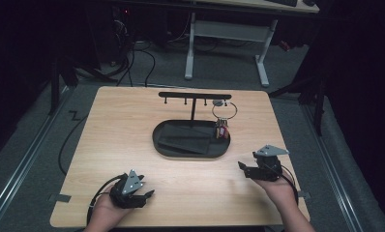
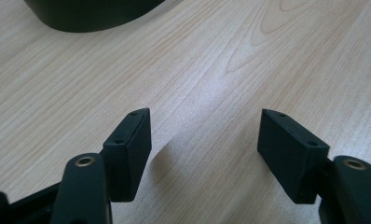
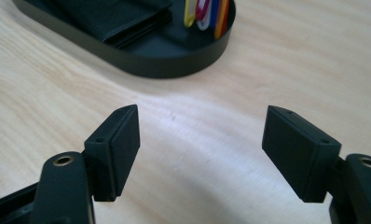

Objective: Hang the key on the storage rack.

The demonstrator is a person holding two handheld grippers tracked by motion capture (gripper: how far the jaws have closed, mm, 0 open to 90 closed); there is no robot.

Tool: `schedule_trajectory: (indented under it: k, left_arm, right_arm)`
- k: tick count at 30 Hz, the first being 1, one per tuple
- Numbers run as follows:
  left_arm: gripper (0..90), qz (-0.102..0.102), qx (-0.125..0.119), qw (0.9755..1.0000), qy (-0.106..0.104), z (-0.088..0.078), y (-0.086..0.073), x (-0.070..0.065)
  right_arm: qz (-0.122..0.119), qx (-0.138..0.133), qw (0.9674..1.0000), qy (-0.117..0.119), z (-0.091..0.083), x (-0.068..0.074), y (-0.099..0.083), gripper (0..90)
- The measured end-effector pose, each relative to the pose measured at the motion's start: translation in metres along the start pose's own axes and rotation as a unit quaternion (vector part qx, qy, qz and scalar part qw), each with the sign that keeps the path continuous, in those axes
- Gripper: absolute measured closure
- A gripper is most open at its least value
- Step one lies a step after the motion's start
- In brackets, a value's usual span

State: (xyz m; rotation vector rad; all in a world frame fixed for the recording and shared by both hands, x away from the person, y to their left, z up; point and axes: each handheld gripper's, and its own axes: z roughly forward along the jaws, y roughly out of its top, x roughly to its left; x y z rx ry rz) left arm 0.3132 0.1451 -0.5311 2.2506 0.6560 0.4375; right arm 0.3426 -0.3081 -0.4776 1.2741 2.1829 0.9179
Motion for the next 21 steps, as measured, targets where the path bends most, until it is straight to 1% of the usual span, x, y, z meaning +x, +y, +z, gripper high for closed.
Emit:
schedule_trajectory:
  k: [1,2,3,4,5,6,7,8,9,10,12,13,14,17,18,19,21]
  left_arm:
    - [35.4,0.001,-0.001,1.0000,-0.001,0.000,0.000,-0.001]
    - [35.3,0.004,-0.002,1.0000,-0.004,0.001,0.001,-0.001]
    - [35.3,0.004,-0.002,1.0000,-0.004,0.001,0.001,-0.001]
    - [35.3,0.003,-0.005,1.0000,-0.005,0.001,0.001,-0.001]
    - [35.3,0.001,-0.007,0.9999,-0.008,0.000,0.001,-0.001]
    - [35.3,-0.005,-0.015,0.9998,-0.013,-0.001,0.001,-0.001]
    - [35.3,-0.009,-0.018,0.9997,-0.016,-0.001,0.001,0.000]
    - [35.3,-0.014,-0.024,0.9994,-0.020,-0.002,0.002,0.000]
    - [35.3,-0.016,-0.028,0.9992,-0.022,-0.002,0.002,-0.001]
    - [35.3,-0.013,-0.029,0.9993,-0.020,-0.003,0.003,-0.002]
    - [35.3,-0.010,-0.029,0.9993,-0.020,-0.003,0.003,-0.003]
    - [35.3,-0.012,-0.031,0.9992,-0.021,-0.003,0.004,-0.004]
    - [35.3,-0.015,-0.034,0.9991,-0.022,-0.003,0.004,-0.004]
    - [35.3,-0.013,-0.034,0.9991,-0.022,-0.004,0.004,-0.004]
    - [35.3,-0.015,-0.036,0.9990,-0.023,-0.005,0.004,-0.004]
    - [35.5,-0.018,-0.037,0.9989,-0.024,-0.006,0.003,-0.003]
    - [35.5,-0.020,-0.038,0.9988,-0.024,-0.006,0.003,-0.002]
  right_arm:
    - [0.009,-0.004,0.9999,0.007,0.001,0.001,-0.007,27.4]
    - [0.028,-0.011,0.9994,0.018,0.002,0.003,-0.021,27.2]
    - [0.028,-0.011,0.9994,0.018,0.002,0.003,-0.021,27.2]
    - [0.027,-0.036,0.9990,0.004,-0.003,0.010,-0.036,27.3]
    - [0.027,-0.036,0.9990,0.004,-0.003,0.010,-0.036,27.3]
    - [0.026,-0.056,0.9981,-0.003,-0.007,0.015,-0.044,29.1]
    - [0.035,-0.070,0.9969,0.001,-0.012,0.018,-0.054,30.0]
    - [0.044,-0.066,0.9967,0.018,-0.015,0.019,-0.055,26.9]
    - [0.050,-0.067,0.9960,0.032,-0.018,0.020,-0.056,26.5]
    - [0.035,-0.067,0.9970,0.015,-0.020,0.022,-0.062,28.3]
    - [0.035,-0.063,0.9973,0.016,-0.019,0.022,-0.064,28.1]
    - [0.036,-0.061,0.9973,0.022,-0.017,0.021,-0.063,27.6]
    - [0.035,-0.068,0.9969,0.022,-0.017,0.021,-0.062,27.6]
    - [0.031,-0.069,0.9969,0.023,-0.015,0.022,-0.060,27.6]
    - [0.031,-0.067,0.9970,0.025,-0.014,0.022,-0.061,27.6]
    - [0.025,-0.060,0.9975,0.026,-0.011,0.024,-0.061,27.6]
    - [0.023,-0.059,0.9977,0.026,-0.011,0.024,-0.061,27.6]
